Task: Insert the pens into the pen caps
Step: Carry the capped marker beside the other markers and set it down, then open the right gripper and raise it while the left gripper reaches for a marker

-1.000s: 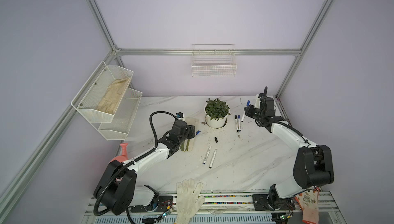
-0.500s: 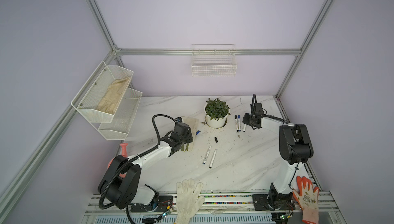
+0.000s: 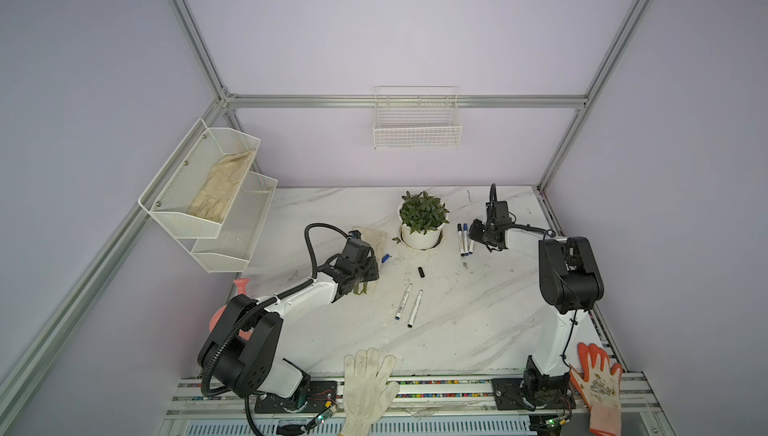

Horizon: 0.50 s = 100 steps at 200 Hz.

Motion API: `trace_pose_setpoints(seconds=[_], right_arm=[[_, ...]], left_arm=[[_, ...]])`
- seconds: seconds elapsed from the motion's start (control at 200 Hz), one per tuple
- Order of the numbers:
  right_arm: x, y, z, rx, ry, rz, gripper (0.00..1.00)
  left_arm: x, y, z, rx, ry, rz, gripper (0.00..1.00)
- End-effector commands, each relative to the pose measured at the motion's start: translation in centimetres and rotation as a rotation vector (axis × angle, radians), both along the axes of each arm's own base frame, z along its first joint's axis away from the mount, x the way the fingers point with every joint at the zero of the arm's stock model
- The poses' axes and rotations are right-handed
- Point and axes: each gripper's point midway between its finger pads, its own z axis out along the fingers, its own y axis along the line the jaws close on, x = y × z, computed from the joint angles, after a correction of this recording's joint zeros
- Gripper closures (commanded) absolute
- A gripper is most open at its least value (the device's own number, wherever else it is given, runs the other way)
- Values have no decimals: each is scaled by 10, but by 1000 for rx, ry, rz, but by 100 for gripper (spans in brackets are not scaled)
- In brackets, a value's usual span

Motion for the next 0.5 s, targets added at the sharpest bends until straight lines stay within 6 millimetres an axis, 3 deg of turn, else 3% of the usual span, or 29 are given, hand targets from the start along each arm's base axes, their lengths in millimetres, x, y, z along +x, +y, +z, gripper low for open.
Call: trace_pose_setpoints(seconds=[0.0, 0.145, 0.34, 0.495], right_arm=[[4, 7, 9, 42, -30, 4, 80], [4, 13, 24, 90, -68, 12, 73], [2, 14, 23, 104, -65, 3, 70], [-2, 3, 51, 84, -123, -54, 69]], left_arm=[[18, -18, 35, -37, -84, -49, 50], [16, -23, 34, -34, -81, -81, 50], [10, -33, 31, -35, -65, -140, 50], [-6, -48, 27, -42, -53, -264, 51]])
